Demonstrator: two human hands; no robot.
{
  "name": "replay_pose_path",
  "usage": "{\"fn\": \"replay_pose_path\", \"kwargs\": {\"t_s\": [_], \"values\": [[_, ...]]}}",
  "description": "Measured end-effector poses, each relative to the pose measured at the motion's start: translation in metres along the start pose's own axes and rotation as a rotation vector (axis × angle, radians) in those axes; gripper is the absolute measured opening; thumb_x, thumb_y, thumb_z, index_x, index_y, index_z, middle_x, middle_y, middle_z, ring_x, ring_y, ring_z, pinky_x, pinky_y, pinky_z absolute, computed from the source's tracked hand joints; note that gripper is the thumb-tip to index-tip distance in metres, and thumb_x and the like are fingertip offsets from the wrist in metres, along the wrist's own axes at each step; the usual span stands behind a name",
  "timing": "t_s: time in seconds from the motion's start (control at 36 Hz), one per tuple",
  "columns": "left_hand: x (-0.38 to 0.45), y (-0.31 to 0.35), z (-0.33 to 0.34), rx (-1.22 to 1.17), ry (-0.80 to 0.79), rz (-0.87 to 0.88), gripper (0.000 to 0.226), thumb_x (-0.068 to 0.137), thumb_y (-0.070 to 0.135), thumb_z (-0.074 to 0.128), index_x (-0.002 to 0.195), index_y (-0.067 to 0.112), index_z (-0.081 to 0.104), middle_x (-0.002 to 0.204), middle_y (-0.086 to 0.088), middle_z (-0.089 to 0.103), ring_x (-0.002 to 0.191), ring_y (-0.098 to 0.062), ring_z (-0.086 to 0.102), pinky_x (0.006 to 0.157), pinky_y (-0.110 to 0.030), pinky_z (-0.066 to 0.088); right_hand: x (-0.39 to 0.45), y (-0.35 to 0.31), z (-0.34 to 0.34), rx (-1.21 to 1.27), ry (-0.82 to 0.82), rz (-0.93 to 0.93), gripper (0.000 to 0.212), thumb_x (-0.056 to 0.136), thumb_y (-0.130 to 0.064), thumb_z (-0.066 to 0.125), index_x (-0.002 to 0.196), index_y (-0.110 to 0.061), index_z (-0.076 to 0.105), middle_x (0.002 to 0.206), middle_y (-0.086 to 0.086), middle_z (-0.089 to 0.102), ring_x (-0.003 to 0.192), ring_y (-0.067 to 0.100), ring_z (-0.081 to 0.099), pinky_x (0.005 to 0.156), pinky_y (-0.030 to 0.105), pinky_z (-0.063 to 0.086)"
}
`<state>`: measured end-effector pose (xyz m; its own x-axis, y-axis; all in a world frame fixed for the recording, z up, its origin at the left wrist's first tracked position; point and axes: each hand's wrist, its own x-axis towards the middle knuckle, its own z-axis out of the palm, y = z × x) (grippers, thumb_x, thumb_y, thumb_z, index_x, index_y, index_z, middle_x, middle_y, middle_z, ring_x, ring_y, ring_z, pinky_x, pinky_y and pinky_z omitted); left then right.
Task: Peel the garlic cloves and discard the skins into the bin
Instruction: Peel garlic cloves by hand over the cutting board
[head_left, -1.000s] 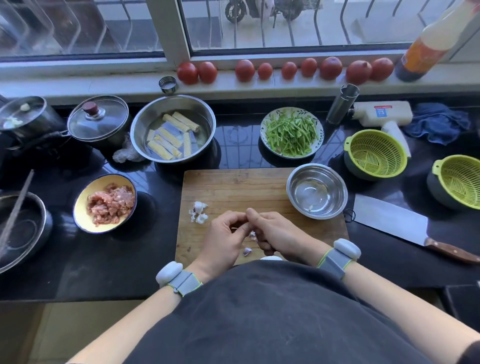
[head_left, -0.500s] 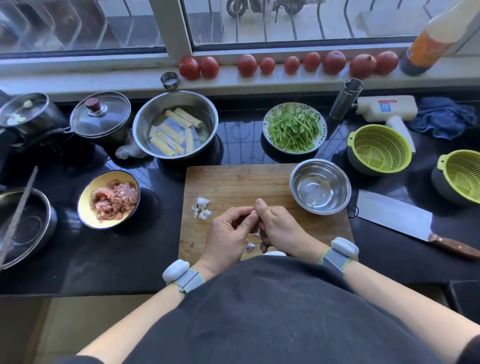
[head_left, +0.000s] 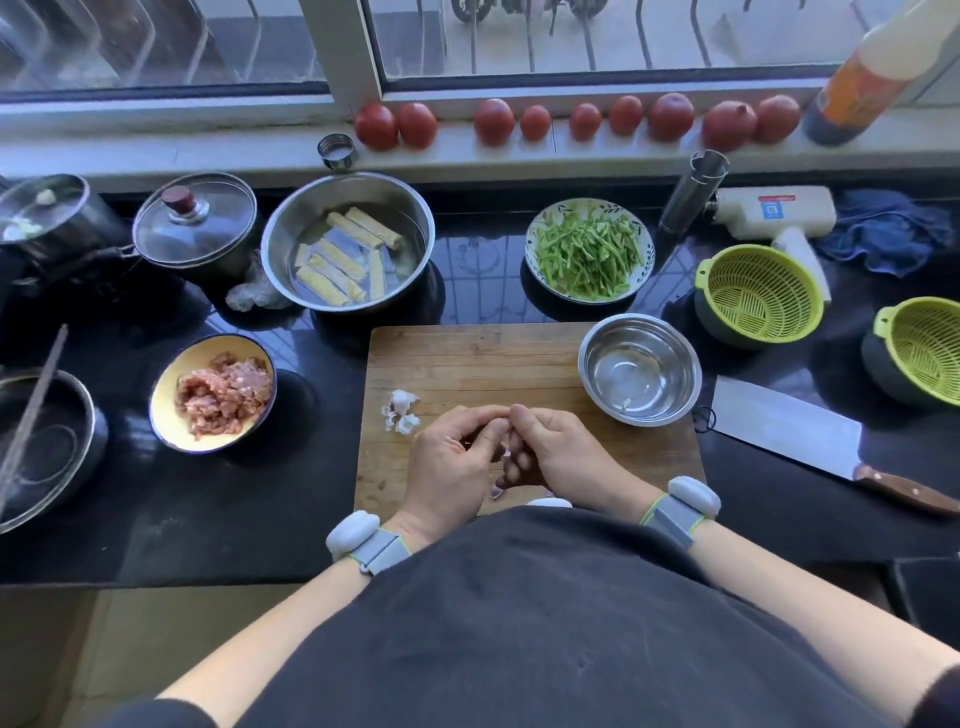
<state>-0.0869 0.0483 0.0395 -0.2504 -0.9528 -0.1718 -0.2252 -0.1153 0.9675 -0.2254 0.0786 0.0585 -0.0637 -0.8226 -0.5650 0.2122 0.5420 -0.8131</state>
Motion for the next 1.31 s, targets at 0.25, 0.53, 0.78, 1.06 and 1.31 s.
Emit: {"fn": "replay_pose_path", "kwargs": {"t_s": [0.25, 0.53, 0.78, 1.06, 1.31], "values": [[-0.001, 0.002, -0.007, -0.417, -0.036, -0.369, 0.012, 0.09, 0.001, 0.067, 0.092, 0.006, 0.077, 0.081, -0.014, 0.074, 0.07, -0.025, 0.066, 0.073, -0.035, 0.061, 0.005, 0.008, -0.011, -0.092, -0.04, -0.045, 0.01, 0.09, -0.009, 0.074, 0.098, -0.003, 0.073, 0.082, 0.016, 0.071, 0.072, 0.023, 0.066, 0.073, 0.035, 0.06], [-0.004, 0.006, -0.005, -0.706, -0.065, -0.484, 0.023, 0.073, 0.007, 0.073, 0.095, 0.0, 0.071, 0.09, -0.012, 0.075, 0.079, -0.021, 0.072, 0.073, -0.027, 0.061, 0.001, 0.006, -0.012, -0.055, 0.002, -0.092, 0.015, 0.088, -0.002, 0.074, 0.096, 0.008, 0.067, 0.08, 0.019, 0.064, 0.069, 0.025, 0.059, 0.063, 0.028, 0.057], [-0.005, -0.002, -0.016, 0.075, -0.067, 0.124, 0.01, 0.086, 0.008, 0.077, 0.094, 0.016, 0.078, 0.095, -0.001, 0.068, 0.089, -0.017, 0.069, 0.08, -0.031, 0.057, -0.006, -0.002, -0.013, 0.086, -0.164, 0.034, 0.025, 0.092, -0.023, 0.067, 0.101, 0.0, 0.071, 0.085, 0.013, 0.068, 0.072, 0.019, 0.065, 0.066, 0.029, 0.059], [-0.01, 0.012, -0.019, 0.064, -0.004, 0.229, 0.023, 0.083, 0.005, 0.078, 0.085, 0.028, 0.075, 0.082, 0.003, 0.06, 0.076, -0.007, 0.062, 0.072, -0.021, 0.052, -0.009, -0.019, -0.004, 0.013, -0.109, -0.011, 0.016, 0.092, -0.008, 0.069, 0.093, 0.008, 0.07, 0.079, 0.022, 0.069, 0.06, 0.018, 0.064, 0.056, 0.025, 0.055], [-0.01, 0.013, -0.014, -0.041, 0.006, 0.109, 0.009, 0.081, 0.012, 0.079, 0.087, 0.019, 0.078, 0.082, -0.003, 0.062, 0.076, -0.004, 0.061, 0.071, -0.02, 0.049, -0.013, -0.016, -0.001, 0.03, -0.056, -0.055, 0.02, 0.093, -0.015, 0.069, 0.083, 0.001, 0.072, 0.075, 0.021, 0.072, 0.06, 0.026, 0.068, 0.058, 0.031, 0.06]]}}
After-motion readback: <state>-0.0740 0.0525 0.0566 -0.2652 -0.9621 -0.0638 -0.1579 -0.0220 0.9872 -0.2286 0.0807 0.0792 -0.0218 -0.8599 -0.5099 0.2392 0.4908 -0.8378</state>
